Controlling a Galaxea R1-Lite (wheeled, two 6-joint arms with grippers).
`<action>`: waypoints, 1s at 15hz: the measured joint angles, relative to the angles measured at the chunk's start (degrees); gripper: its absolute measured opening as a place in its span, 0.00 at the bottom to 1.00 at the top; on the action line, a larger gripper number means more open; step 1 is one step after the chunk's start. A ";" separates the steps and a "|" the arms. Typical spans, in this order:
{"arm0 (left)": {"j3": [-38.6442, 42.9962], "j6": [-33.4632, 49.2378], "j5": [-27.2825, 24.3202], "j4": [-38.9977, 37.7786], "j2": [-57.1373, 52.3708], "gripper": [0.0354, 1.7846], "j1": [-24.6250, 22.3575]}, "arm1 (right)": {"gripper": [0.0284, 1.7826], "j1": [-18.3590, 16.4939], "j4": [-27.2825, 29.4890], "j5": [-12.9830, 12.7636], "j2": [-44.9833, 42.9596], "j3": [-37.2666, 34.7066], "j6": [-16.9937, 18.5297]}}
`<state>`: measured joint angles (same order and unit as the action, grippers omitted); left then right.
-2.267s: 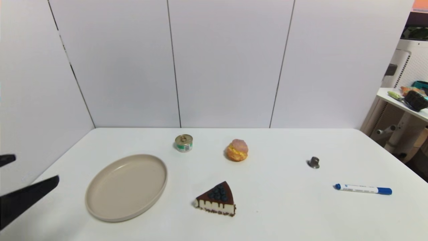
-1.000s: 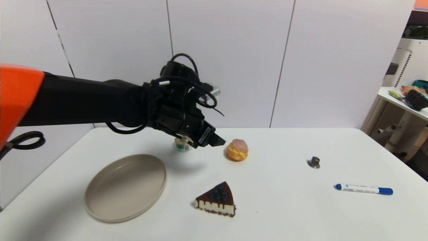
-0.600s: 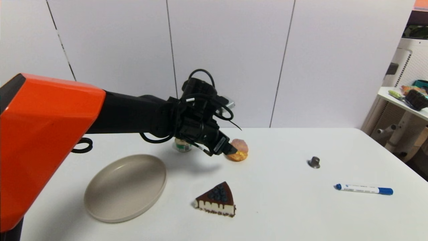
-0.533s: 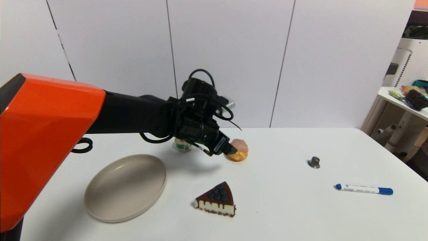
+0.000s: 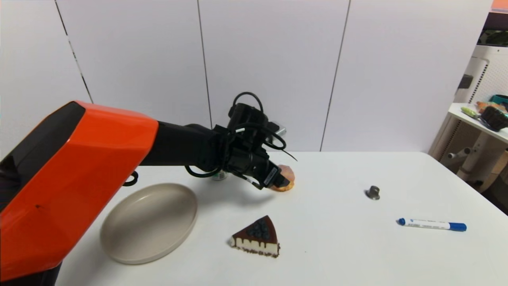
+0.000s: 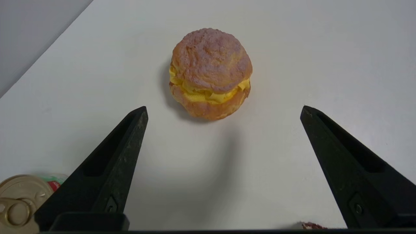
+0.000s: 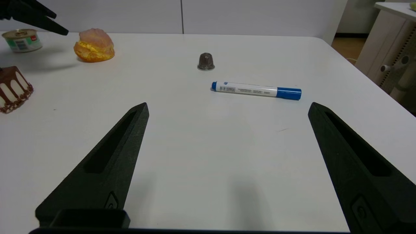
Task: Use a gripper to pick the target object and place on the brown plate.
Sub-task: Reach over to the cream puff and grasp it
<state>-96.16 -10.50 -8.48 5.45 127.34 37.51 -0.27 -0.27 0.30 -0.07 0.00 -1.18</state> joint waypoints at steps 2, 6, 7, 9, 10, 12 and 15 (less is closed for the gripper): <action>-1.17 2.45 0.00 -0.30 1.60 0.94 0.77 | 0.95 0.00 0.02 0.02 0.00 0.00 -0.02; -2.85 4.46 0.06 -4.55 5.12 0.94 1.46 | 0.95 0.00 0.02 0.02 0.00 0.00 -0.02; -3.29 5.33 0.11 -6.41 6.18 0.94 1.55 | 0.95 0.00 0.00 0.02 0.00 0.00 0.00; -4.41 6.64 0.13 -9.83 8.13 0.94 1.82 | 0.95 0.00 0.00 0.02 0.00 0.00 0.00; -4.83 6.80 0.15 -11.29 9.12 0.94 1.84 | 0.95 0.00 0.02 0.02 0.00 0.00 0.00; -5.16 6.84 0.22 -13.15 10.58 0.94 1.93 | 0.95 0.00 0.02 0.00 0.00 0.00 -0.02; -5.27 6.69 0.39 -14.59 11.87 0.94 1.95 | 0.95 0.00 0.02 0.00 0.00 0.00 0.00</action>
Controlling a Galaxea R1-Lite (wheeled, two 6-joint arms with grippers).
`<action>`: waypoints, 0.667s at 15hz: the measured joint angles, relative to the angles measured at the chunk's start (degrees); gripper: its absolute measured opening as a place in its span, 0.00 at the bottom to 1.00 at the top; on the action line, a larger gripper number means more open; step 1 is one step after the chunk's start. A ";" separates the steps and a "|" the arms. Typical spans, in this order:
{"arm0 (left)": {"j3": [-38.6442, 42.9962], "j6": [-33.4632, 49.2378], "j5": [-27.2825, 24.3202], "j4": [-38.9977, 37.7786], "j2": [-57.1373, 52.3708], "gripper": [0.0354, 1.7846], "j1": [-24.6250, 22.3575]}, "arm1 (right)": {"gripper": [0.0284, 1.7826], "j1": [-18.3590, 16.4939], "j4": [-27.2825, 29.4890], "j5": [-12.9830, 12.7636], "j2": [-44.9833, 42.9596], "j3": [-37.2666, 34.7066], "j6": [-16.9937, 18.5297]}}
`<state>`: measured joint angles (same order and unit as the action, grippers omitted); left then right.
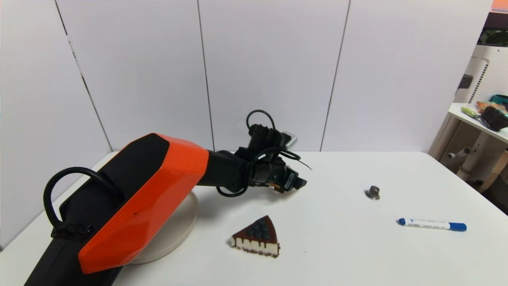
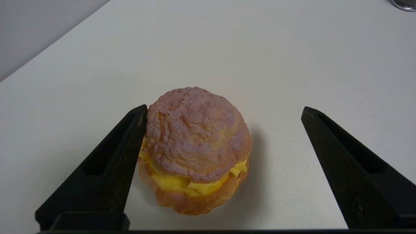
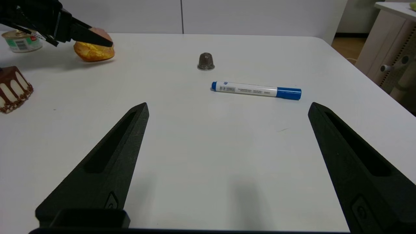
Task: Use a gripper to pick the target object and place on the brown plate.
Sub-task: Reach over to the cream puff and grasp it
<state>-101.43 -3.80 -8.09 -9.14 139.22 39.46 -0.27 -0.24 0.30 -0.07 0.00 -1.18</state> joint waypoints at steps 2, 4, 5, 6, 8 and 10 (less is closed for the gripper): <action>0.00 -0.05 0.05 -0.13 0.50 0.94 -0.07 | 0.95 0.00 -0.02 0.00 0.00 0.00 0.00; 0.00 -0.49 0.24 -0.09 0.76 0.94 -0.29 | 0.95 0.02 -0.02 0.02 0.00 0.00 -0.02; 0.05 -0.55 0.30 0.00 0.76 0.94 -0.44 | 0.95 0.00 -0.02 0.00 0.00 0.00 0.00; 0.07 -0.57 0.35 0.11 0.74 0.94 -0.57 | 0.95 0.00 0.00 0.00 0.00 0.00 0.00; 0.10 -0.73 1.65 0.17 0.59 0.94 -0.85 | 0.95 0.00 0.00 0.00 0.00 0.00 0.00; 0.16 -0.68 2.95 0.11 0.43 0.94 -1.18 | 0.95 0.02 -0.02 0.00 0.00 0.00 0.00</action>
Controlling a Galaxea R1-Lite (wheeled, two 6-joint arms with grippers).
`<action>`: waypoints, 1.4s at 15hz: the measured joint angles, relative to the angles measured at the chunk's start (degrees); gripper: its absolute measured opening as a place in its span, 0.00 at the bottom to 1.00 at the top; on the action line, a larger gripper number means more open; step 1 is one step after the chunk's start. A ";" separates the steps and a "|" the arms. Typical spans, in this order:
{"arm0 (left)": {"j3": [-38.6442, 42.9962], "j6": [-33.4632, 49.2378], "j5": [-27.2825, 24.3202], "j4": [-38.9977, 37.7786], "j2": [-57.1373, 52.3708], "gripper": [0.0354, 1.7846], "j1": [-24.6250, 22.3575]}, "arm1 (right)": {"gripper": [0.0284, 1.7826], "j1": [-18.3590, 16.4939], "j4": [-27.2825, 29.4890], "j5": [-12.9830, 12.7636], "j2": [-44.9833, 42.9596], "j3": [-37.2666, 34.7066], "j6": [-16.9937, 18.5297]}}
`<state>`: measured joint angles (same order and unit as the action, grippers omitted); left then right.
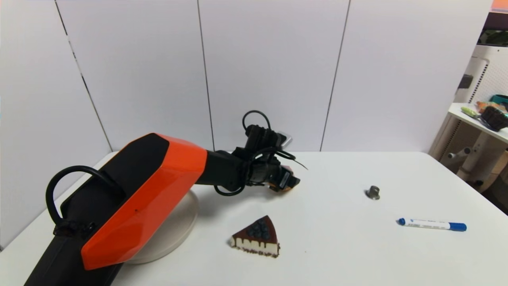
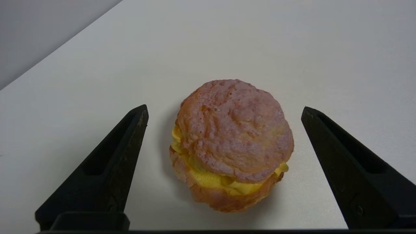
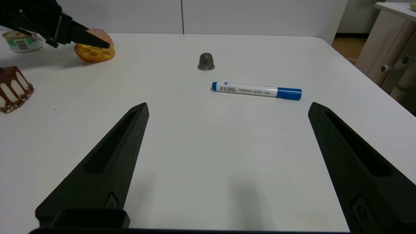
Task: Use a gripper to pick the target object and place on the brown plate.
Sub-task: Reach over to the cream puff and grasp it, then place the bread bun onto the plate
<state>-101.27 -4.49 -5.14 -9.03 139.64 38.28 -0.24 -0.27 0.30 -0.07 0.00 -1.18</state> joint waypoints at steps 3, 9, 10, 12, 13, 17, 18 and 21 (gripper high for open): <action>0.02 0.02 -0.02 -0.04 0.02 0.94 -0.11 | 0.95 -0.02 0.05 0.00 0.00 0.00 -0.02; 0.46 0.13 -0.15 0.16 0.62 0.57 -0.16 | 0.95 -0.02 0.05 0.00 0.00 0.00 0.00; 0.66 0.13 -0.20 0.17 0.66 0.52 -0.13 | 0.95 -0.02 0.02 0.00 0.00 0.00 -0.02; 0.83 0.17 -0.20 0.66 0.57 0.45 0.00 | 0.95 -0.02 0.00 0.00 0.00 0.00 -0.02; 0.85 0.16 -0.26 1.40 0.32 0.44 0.04 | 0.95 -0.02 0.00 -0.01 0.00 0.00 -0.02; 0.99 0.17 -0.78 8.55 -3.15 0.43 0.20 | 0.95 -0.02 0.02 0.02 0.00 0.00 -0.02; 1.00 0.20 -0.78 10.19 -4.50 0.32 0.24 | 0.95 -0.02 0.00 0.00 0.00 0.00 -0.02; 1.21 -0.11 -0.67 13.32 -9.85 0.22 -0.72 | 0.95 -0.02 0.05 0.00 0.00 0.00 -0.02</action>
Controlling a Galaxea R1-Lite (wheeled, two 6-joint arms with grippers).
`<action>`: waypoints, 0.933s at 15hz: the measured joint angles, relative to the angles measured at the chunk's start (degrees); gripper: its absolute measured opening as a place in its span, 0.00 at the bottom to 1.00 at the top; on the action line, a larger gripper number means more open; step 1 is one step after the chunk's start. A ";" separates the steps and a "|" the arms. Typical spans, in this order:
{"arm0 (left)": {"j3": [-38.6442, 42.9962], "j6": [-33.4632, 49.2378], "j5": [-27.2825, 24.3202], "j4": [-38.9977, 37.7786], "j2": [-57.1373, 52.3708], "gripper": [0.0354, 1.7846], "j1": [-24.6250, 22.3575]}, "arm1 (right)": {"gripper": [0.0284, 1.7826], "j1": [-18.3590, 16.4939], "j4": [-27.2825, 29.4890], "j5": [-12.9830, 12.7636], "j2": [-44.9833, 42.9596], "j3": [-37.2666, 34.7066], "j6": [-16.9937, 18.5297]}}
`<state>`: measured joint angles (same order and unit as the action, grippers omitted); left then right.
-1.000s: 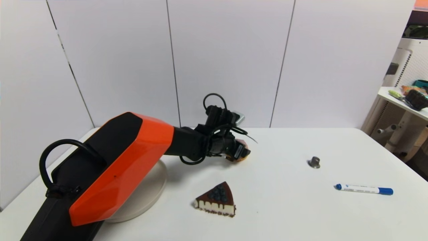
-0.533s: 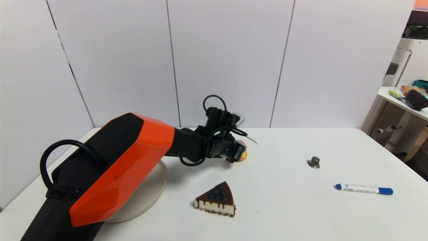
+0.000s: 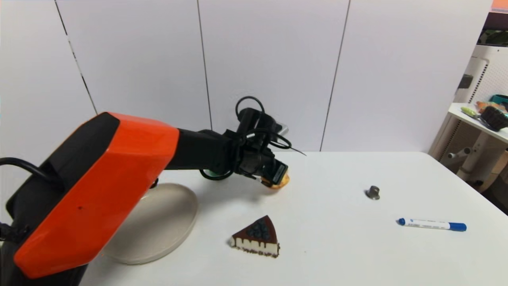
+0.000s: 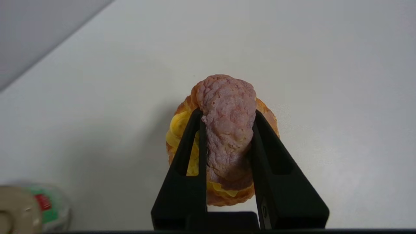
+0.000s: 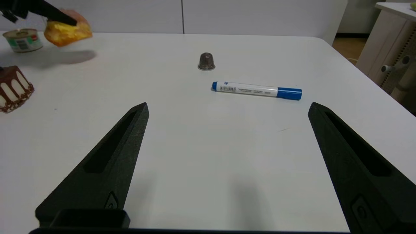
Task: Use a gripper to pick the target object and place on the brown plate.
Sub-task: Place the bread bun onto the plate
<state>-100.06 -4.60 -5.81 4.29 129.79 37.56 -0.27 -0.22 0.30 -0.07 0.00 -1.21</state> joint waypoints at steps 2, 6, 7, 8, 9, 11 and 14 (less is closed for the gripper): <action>1.46 -1.35 0.17 1.52 -4.61 0.22 -2.21 | 0.95 0.02 0.00 0.02 0.00 0.00 0.00; 9.11 -4.52 0.22 2.15 -14.25 0.22 -8.81 | 0.95 0.02 -0.02 0.02 0.00 0.00 0.00; 12.03 -5.07 0.23 2.21 -16.92 0.22 -10.85 | 0.95 0.02 -0.05 0.00 0.00 0.00 0.00; 14.92 -5.46 0.23 2.18 -19.41 0.22 -12.68 | 0.95 0.00 -0.05 0.00 0.00 0.00 0.00; 17.83 -5.77 0.23 2.15 -22.03 0.22 -14.49 | 0.95 0.02 -0.02 0.02 0.00 0.00 0.00; 23.60 -6.06 0.26 2.12 -26.62 0.22 -17.47 | 0.95 0.00 -0.02 0.02 0.00 0.00 0.02; 32.48 -6.12 0.28 1.94 -32.72 0.22 -21.08 | 0.95 0.00 -0.05 0.02 0.00 0.00 0.00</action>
<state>-67.58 -10.72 -5.53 6.23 97.07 16.48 -0.27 -0.27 0.33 -0.07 0.00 -1.21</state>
